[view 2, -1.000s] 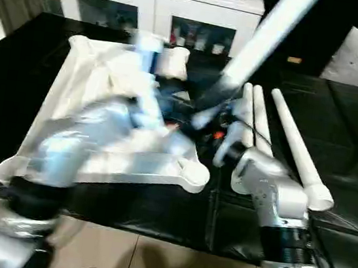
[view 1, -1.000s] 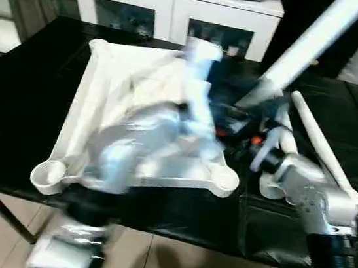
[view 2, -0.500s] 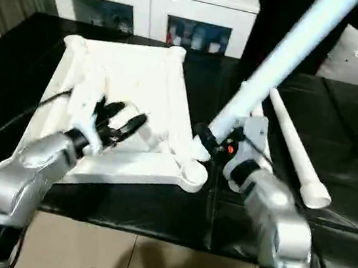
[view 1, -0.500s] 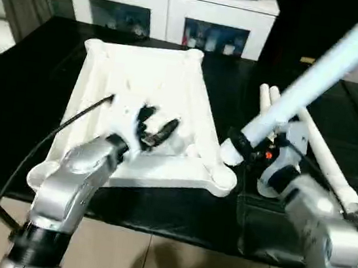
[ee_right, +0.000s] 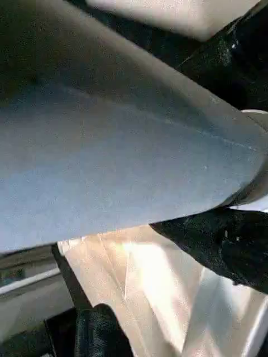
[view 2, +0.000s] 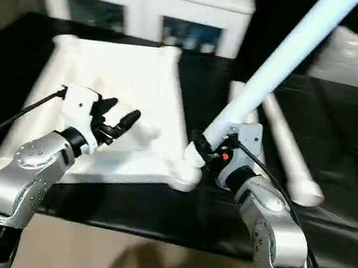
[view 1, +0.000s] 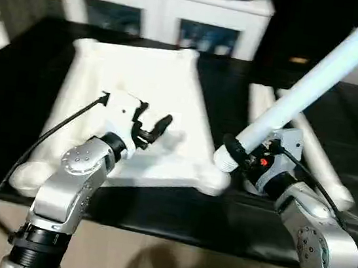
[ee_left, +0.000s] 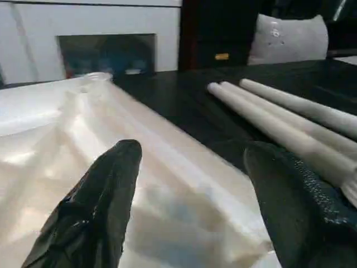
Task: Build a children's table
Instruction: Move to table
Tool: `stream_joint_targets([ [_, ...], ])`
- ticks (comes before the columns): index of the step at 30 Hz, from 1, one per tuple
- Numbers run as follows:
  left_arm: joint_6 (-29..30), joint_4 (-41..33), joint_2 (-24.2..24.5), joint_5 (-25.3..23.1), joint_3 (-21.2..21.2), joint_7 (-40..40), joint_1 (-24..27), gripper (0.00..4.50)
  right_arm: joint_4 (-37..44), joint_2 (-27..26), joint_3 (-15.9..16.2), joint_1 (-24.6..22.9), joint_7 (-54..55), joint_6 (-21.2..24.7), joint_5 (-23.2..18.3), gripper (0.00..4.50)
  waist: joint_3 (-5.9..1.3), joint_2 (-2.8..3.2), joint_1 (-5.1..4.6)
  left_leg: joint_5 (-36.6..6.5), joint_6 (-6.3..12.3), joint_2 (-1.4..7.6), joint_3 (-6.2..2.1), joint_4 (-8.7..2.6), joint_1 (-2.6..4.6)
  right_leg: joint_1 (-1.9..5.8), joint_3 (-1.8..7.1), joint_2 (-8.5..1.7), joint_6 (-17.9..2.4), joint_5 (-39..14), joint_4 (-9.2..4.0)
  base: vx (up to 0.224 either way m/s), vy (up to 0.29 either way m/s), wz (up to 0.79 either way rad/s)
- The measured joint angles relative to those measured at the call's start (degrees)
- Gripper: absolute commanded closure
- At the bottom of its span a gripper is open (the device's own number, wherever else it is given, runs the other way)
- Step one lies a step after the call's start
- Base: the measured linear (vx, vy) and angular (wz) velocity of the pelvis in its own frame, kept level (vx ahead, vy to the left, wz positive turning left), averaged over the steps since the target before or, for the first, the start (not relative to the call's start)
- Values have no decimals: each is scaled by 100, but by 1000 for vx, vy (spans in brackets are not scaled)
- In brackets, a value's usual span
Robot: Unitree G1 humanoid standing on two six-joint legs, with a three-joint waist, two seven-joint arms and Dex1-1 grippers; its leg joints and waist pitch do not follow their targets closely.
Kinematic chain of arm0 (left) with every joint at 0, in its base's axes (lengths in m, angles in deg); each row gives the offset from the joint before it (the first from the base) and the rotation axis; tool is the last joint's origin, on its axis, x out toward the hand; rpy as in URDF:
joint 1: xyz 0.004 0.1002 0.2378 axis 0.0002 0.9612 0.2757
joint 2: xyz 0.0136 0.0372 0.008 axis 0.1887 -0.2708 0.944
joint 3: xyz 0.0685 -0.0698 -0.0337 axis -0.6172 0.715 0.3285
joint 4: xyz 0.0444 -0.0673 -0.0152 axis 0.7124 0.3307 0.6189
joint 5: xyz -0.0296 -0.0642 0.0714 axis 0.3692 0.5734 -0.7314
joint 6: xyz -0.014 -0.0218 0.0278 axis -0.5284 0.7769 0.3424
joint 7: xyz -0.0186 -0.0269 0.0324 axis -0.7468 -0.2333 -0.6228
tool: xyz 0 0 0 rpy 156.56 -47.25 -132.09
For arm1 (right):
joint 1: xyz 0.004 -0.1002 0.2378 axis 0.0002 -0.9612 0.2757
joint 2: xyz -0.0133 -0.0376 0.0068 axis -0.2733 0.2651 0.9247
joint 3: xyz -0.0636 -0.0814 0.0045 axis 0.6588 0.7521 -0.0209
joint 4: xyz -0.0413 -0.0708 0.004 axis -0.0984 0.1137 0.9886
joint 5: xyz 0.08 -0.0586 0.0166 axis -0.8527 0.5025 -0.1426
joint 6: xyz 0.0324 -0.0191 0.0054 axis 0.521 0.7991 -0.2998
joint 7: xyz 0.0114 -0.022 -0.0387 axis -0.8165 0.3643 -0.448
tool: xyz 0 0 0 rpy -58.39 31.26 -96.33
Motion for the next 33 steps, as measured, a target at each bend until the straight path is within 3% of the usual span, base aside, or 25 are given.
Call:
stream_joint_targets([
  [1, -15, 2, -76, -26, -72, 0, 2, 116, -13, 55, -15, -6, -21, 4, 3, 262, 13, -25, 37, -318, 510, -20, 44, 547, -145, 1, -21, 29, -21, 15, -2, -28, -176, -2],
  [2, -14, 4, -97, -31, -146, -5, 24, 116, -24, 73, -19, -8, -42, 5, 3, 262, 21, -70, 35, -412, 619, -169, 58, 911, -181, 13, -18, 42, -43, 25, -10, -34, -187, -3],
  [3, -14, 7, -98, -34, -198, -13, 24, 116, -19, 86, -33, -7, -65, 5, 2, 262, 16, -88, 18, -436, 653, -349, 62, 1003, -156, 17, -29, 68, -42, 33, -41, -34, -187, -3],
  [4, -14, 6, -63, -40, -245, -57, 13, 116, -13, 130, -60, -1, -98, 43, -20, 262, -2, -40, 19, -454, 683, -534, 40, 766, -90, 22, -76, 166, -3, 118, -178, -44, -158, 4],
  [5, -13, 7, 0, -39, -266, -91, 12, 116, -13, 154, -88, 5, -112, 109, -79, 262, -11, 16, 31, -579, 713, -588, 10, 456, -46, 28, -154, 255, -18, 202, -303, -53, -133, 8],
  [6, 41, 13, 67, -33, -259, -154, 22, 116, -17, 161, -107, 9, -144, 183, -152, 262, -7, 26, 73, -564, 574, -533, -40, 320, -42, 31, -210, 304, 46, 298, -417, -53, -133, 8],
  [7, 158, 55, 166, -14, -262, -269, 34, 116, -15, 194, -115, 45, -223, 239, -205, 262, -14, 82, 107, -447, 379, -438, -81, 229, -18, 28, -309, 315, 191, 345, -485, -38, -126, 11],
  [8, 241, 91, 249, 26, -258, -369, 37, 116, -14, 209, -107, 89, -279, 253, -213, 262, -17, 82, 127, -423, 280, -414, -69, 223, -6, -35, -269, 300, 387, 274, -304, -33, -97, 9],
  [9, 299, 116, 322, 47, -246, -449, 38, 116, -11, 211, -91, 146, -323, 254, -215, 262, -17, 57, 135, -419, 228, -456, -66, 272, -4, -132, -58, 227, 489, 174, -55, -33, -97, 9],
  [10, 313, 130, 372, 61, -241, -520, 36, 99, 7, 247, -91, 174, -353, 233, -213, 262, -9, -7, 201, -435, 184, -543, -22, 350, -9, -162, 100, 188, 172, 83, 92, -51, -101, 14],
  [11, 312, 140, 355, 64, -236, -553, 38, 89, -2, 303, -101, 169, -354, 223, -206, 262, 8, -11, 307, -437, 190, -564, 5, 358, -3, -163, 126, 183, 69, 82, 123, -68, -97, 7],
  [13, 278, 195, 457, 48, -360, -759, 6, 79, -60, 296, -108, 191, -364, 183, -200, 262, 33, 13, 423, -454, 221, -573, -48, 371, 62, -143, 147, 207, 86, 85, 76, -72, -77, -1],
  [14, 284, 253, 595, 59, -391, -920, -46, 77, -96, 290, -103, 219, -377, 153, -199, 262, 31, 72, 435, -416, 149, -563, -59, 263, 97, -123, 141, 219, 112, 101, 15, -77, -18, -1],
  [15, 287, 288, 720, 67, -388, -1030, -60, 61, -142, 293, -101, 224, -400, 124, -198, 262, 33, 79, 434, -393, 112, -553, -56, 168, 143, -102, 118, 224, 142, 120, -82, -77, -18, -1],
  [16, 281, 290, 850, 58, -384, -1126, -56, 50, -191, 309, -100, 223, -453, 122, -198, 262, 32, 123, 433, -317, 28, -475, -57, 55, 166, -28, 4, 225, 168, 156, -279, -63, 31, 3],
  [18, 253, 283, 886, 22, -373, -1161, -55, 43, -195, 301, -93, 227, -492, 122, -200, 262, 40, 182, 415, -266, 24, -354, -42, 3, 194, 99, -152, 222, 150, 227, -501, -38, 71, -1],
  [19, 214, 278, 853, -2, -362, -1120, -31, 43, -193, 242, -66, 237, -480, 119, -200, 262, 45, 183, 410, -261, 32, -342, -17, 10, 229, 153, -172, 208, 105, 274, -536, -35, 74, -2],
  [22, 190, 268, 609, -43, -372, -918, 0, 43, -180, 97, -36, 236, -406, 99, -205, 262, 94, 121, 353, -276, 48, -407, 143, -17, 341, 182, -171, 59, 60, 349, -520, -13, 37, 3],
  [23, 190, 267, 555, -43, -384, -888, 0, 43, -180, 90, -37, 236, -390, 99, -211, 262, 108, 114, 355, -286, 61, -418, 175, -23, 350, 188, -208, 9, 66, 350, -522, -14, 55, -3],
  [27, 187, 338, 461, -46, -379, -740, -12, 43, -181, 30, -74, 234, -335, 98, -297, 262, 118, 87, 408, -264, 158, -412, 188, -16, 325, 245, -299, -65, 111, 338, -592, 11, 80, -10],
  [29, 153, 375, 440, -80, -378, -681, -20, 43, -180, 19, -110, 234, -315, 98, -325, 262, 119, 81, 494, -327, 254, -453, 180, 96, 317, 249, -302, -185, 174, 382, -551, 20, 136, -10],
  [30, 135, 379, 435, -104, -378, -672, -20, 43, -180, -3, -133, 234, -286, 99, -324, 262, 113, 110, 544, -368, 229, -433, 80, 172, 294, 251, -300, -208, 203, 419, -536, 20, 143, -10],
  [31, 122, 381, 429, -146, -378, -668, -20, 43, -180, -30, -149, 234, -238, 103, -323, 262, 106, 157, 583, -407, 155, -409, 36, 222, 269, 262, -309, -246, 238, 443, -529, 24, 165, -7],
  [33, 109, 384, 431, -165, -351, -643, -20, 43, -175, -102, -156, 239, -171, 114, -325, 262, 84, 198, 529, -420, 182, -443, 81, 198, 263, 236, -282, -260, 226, 412, -568, 45, 172, 1],
])
